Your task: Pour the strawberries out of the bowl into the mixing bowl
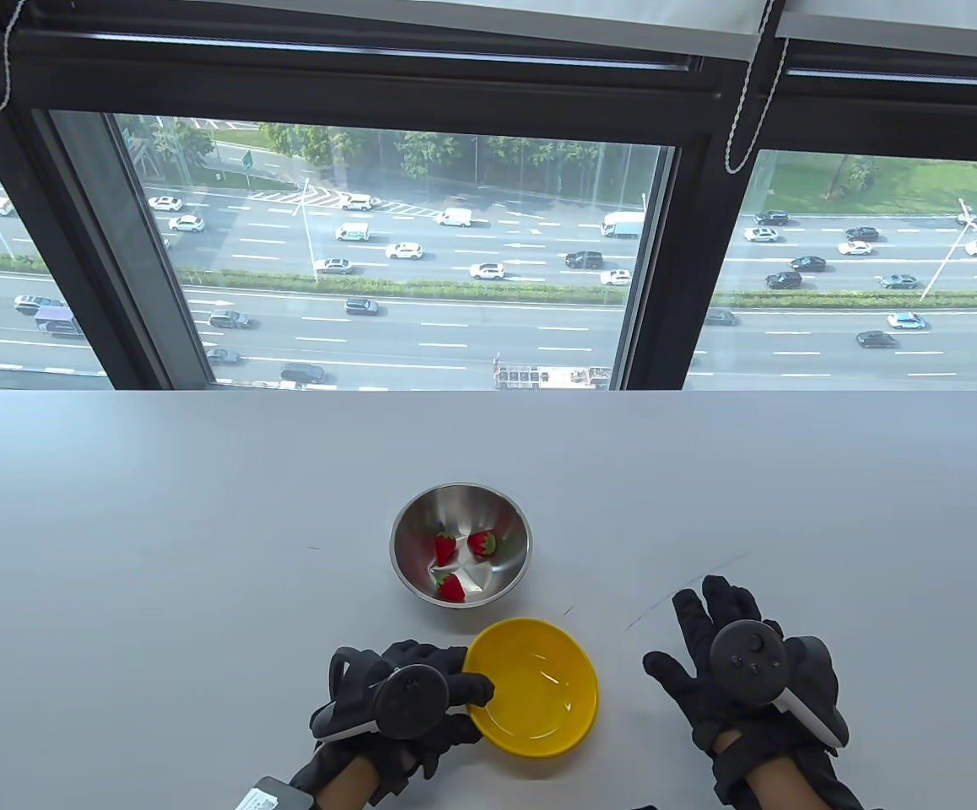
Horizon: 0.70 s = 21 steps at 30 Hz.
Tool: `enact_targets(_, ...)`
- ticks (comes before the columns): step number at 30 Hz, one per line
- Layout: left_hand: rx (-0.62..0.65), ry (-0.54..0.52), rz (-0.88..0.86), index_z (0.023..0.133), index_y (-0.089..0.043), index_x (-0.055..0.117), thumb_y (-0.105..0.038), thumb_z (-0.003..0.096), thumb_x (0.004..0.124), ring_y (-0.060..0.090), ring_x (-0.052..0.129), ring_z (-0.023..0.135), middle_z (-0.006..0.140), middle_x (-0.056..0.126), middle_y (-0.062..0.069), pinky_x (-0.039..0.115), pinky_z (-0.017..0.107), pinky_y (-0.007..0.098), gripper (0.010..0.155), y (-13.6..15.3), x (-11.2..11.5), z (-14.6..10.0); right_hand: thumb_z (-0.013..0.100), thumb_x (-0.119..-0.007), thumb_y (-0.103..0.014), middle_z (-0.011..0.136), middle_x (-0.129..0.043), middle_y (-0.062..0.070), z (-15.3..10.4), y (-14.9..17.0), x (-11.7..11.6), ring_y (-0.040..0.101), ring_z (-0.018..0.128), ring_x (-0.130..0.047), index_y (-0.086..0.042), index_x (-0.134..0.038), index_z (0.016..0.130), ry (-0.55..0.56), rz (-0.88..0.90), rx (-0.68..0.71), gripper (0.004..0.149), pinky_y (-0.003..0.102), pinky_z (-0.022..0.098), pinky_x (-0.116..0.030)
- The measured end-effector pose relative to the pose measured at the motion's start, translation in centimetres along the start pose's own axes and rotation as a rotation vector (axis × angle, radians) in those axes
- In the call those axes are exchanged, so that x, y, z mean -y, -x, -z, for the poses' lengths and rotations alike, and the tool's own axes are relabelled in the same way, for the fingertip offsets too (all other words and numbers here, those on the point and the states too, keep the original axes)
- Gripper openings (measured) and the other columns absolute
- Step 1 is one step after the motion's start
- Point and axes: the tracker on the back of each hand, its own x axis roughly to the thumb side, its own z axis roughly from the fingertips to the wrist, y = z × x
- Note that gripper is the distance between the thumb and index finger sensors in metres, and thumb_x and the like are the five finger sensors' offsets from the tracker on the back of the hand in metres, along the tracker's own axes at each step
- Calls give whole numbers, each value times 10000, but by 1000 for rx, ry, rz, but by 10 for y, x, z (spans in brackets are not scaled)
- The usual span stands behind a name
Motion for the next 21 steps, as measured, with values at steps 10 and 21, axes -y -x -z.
enact_targets(10, -27, 58, 5, 878, -399, 872, -497, 298, 980, 357, 971, 865, 996, 903, 110, 714, 644, 651, 598, 5, 1, -2, 414, -642, -669, 1142, -184, 163, 0, 0, 0, 499, 1045, -263, -224, -399, 1070, -2, 0, 0, 830, 743, 675, -304)
enact_targets(21, -37, 68, -18, 901, -399, 849, -508, 311, 961, 361, 961, 874, 1009, 889, 102, 707, 649, 653, 610, 8, -4, -3, 414, -643, -668, 1142, -184, 163, 0, 0, 0, 499, 1045, -262, -223, -399, 1071, -3, 1, -2, 830, 743, 675, -303)
